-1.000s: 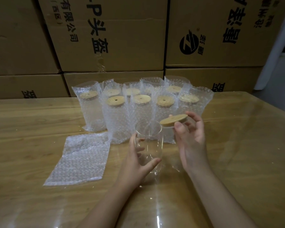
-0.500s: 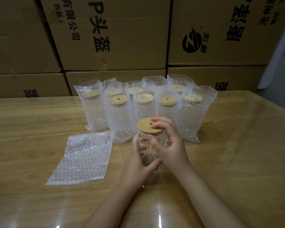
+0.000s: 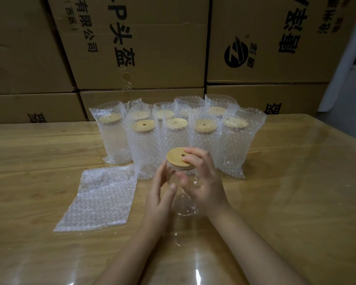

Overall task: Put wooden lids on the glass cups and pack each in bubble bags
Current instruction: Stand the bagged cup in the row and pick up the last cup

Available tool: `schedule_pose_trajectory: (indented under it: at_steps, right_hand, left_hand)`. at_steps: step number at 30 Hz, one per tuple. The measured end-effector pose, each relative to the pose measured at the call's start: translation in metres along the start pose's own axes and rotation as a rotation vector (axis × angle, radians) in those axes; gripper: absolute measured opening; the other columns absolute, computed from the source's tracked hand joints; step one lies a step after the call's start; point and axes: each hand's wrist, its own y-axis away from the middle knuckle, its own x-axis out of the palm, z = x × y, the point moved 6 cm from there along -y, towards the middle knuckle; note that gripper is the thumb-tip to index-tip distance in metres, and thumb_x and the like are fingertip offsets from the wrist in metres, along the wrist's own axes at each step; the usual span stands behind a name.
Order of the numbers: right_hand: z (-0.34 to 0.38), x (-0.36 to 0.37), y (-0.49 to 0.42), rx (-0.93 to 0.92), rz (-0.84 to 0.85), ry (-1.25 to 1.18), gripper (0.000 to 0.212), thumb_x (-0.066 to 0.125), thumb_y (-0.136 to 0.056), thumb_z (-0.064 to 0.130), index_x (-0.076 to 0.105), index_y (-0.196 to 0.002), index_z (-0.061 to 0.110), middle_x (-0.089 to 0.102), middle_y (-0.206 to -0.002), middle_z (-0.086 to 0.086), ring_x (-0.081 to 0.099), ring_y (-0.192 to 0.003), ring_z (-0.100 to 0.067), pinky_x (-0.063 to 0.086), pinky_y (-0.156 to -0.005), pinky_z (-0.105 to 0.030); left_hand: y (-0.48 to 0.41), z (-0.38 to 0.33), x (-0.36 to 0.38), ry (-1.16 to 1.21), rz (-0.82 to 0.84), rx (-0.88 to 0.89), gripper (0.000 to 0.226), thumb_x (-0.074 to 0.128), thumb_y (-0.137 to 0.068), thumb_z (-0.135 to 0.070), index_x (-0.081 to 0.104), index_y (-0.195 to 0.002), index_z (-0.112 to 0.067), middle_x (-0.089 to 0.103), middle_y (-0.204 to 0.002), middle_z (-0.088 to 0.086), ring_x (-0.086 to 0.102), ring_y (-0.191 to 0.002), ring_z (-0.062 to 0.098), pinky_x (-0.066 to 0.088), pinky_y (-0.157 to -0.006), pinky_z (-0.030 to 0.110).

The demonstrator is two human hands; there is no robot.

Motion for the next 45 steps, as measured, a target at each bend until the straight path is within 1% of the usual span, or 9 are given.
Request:
schedule_pose_trajectory:
  at_steps: [4,13,18,22,27,35,38,42,45]
  right_hand:
    - [0.006,0.001,0.001,-0.108,-0.038,0.146,0.027,0.055,-0.093,0.027,0.046,-0.115,0.015,0.053,-0.122,-0.007,0.056,-0.111,-0.026,0.048,-0.094,-0.037]
    - [0.011,0.002,0.003,-0.176,-0.063,0.227,0.024,0.043,-0.100,0.029,0.047,-0.117,0.012,0.047,-0.124,-0.003,0.055,-0.115,-0.031,0.044,-0.103,-0.040]
    - [-0.001,0.008,0.008,0.102,-0.162,-0.007,0.031,0.054,-0.092,0.035,0.048,-0.119,0.020,0.043,-0.132,0.001,0.046,-0.125,-0.013,0.043,-0.100,-0.028]
    - [-0.030,0.019,0.030,0.509,-0.083,-0.385,0.076,0.070,-0.077,0.051,0.030,-0.140,0.040,0.041,-0.144,0.002,0.049,-0.128,-0.010,0.046,-0.102,-0.031]
    - [-0.042,0.030,0.043,0.577,0.147,-0.307,0.078,0.078,-0.061,0.046,0.034,-0.124,0.060,0.051,-0.130,0.013,0.056,-0.114,0.001,0.050,-0.093,-0.029]
    - [-0.045,0.033,0.046,0.650,0.152,-0.355,0.087,0.080,-0.054,0.050,0.025,-0.116,0.075,0.045,-0.117,0.046,0.054,-0.109,0.012,0.046,-0.089,-0.011]
    - [-0.046,0.033,0.046,0.647,0.145,-0.365,0.088,0.080,-0.054,0.049,0.026,-0.118,0.074,0.046,-0.118,0.044,0.054,-0.110,0.009,0.045,-0.092,-0.016]
    - [-0.046,0.033,0.048,0.688,0.143,-0.421,0.085,0.082,-0.058,0.048,0.031,-0.124,0.064,0.053,-0.122,0.031,0.056,-0.117,-0.005,0.051,-0.096,-0.041]
    - [-0.043,0.028,0.047,0.682,0.085,-0.444,0.084,0.065,-0.072,0.069,0.034,-0.139,0.029,0.057,-0.126,0.019,0.056,-0.119,-0.008,0.048,-0.097,-0.026]
  left_hand:
    - [-0.017,-0.029,0.001,0.021,-0.054,0.016,0.051,0.053,-0.080,-0.050,0.046,-0.128,-0.033,0.058,-0.128,-0.007,0.056,-0.118,0.005,0.046,-0.099,0.024]
    - [-0.028,-0.036,0.014,0.231,-0.120,0.002,0.045,0.057,-0.089,-0.023,0.051,-0.130,-0.004,0.061,-0.127,0.006,0.061,-0.110,0.006,0.048,-0.085,0.015]
    - [-0.028,-0.033,0.014,0.220,-0.135,-0.002,0.037,0.051,-0.086,-0.021,0.056,-0.123,-0.019,0.055,-0.136,-0.005,0.054,-0.119,0.000,0.046,-0.090,0.015]
    - [-0.030,-0.037,0.014,0.072,-0.112,0.008,0.036,0.050,-0.085,-0.027,0.058,-0.120,-0.023,0.048,-0.137,-0.008,0.049,-0.120,-0.006,0.042,-0.089,0.009]
    - [-0.040,-0.037,0.016,-0.272,-0.045,-0.055,0.067,0.071,-0.064,-0.062,0.048,-0.123,-0.041,0.053,-0.119,-0.024,0.051,-0.111,-0.008,0.043,-0.088,0.011]
    - [-0.058,-0.032,0.010,-0.092,0.239,-0.091,0.070,0.074,-0.052,-0.056,0.048,-0.117,-0.053,0.055,-0.119,-0.015,0.058,-0.104,-0.002,0.051,-0.082,0.020]
    - [-0.060,-0.030,0.009,-0.064,0.269,-0.070,0.073,0.075,-0.055,-0.054,0.046,-0.121,-0.053,0.055,-0.121,-0.005,0.061,-0.101,0.001,0.052,-0.081,0.021]
    - [-0.045,-0.016,0.010,0.028,0.103,-0.063,0.065,0.075,-0.059,-0.056,0.050,-0.119,-0.052,0.063,-0.115,-0.008,0.065,-0.097,0.004,0.050,-0.075,0.014]
    - [-0.031,0.001,0.015,0.176,0.018,-0.107,0.072,0.074,-0.059,-0.066,0.052,-0.118,-0.030,0.069,-0.106,-0.014,0.063,-0.101,0.001,0.050,-0.082,0.018]
